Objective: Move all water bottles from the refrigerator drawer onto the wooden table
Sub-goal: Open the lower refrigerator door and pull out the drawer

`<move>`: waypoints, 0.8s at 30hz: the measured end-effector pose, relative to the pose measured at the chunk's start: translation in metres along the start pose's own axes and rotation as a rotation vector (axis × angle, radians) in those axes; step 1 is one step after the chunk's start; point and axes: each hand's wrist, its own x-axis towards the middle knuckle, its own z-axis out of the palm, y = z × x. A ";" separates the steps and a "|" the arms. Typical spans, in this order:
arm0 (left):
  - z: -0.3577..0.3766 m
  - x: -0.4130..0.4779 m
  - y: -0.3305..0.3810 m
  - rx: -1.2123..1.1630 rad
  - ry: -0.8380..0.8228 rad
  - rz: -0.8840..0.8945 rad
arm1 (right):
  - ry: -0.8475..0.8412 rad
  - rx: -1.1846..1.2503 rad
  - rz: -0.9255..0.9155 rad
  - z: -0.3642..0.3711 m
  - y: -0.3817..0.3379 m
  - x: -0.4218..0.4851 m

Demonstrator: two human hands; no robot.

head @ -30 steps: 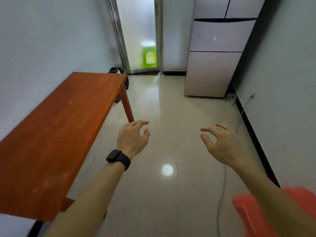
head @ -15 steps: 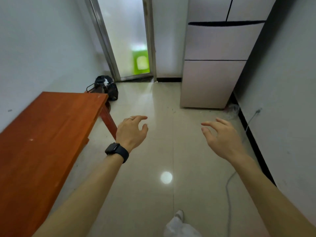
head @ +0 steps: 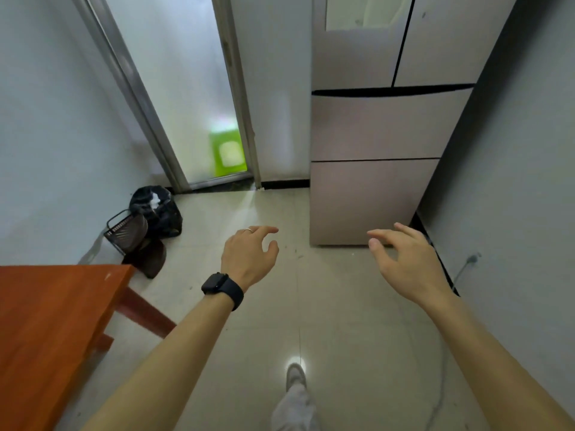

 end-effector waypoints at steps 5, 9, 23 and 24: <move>0.017 0.149 0.016 -0.002 -0.018 0.077 | 0.015 -0.024 0.057 0.001 0.022 0.127; 0.028 0.255 0.048 -0.012 -0.030 0.133 | 0.037 -0.023 0.077 -0.006 0.042 0.216; 0.111 0.526 0.141 -0.300 -0.071 -0.027 | 0.019 -0.029 -0.032 -0.013 0.149 0.508; 0.111 0.541 0.142 -0.341 -0.057 -0.062 | 0.026 -0.035 -0.068 -0.013 0.148 0.530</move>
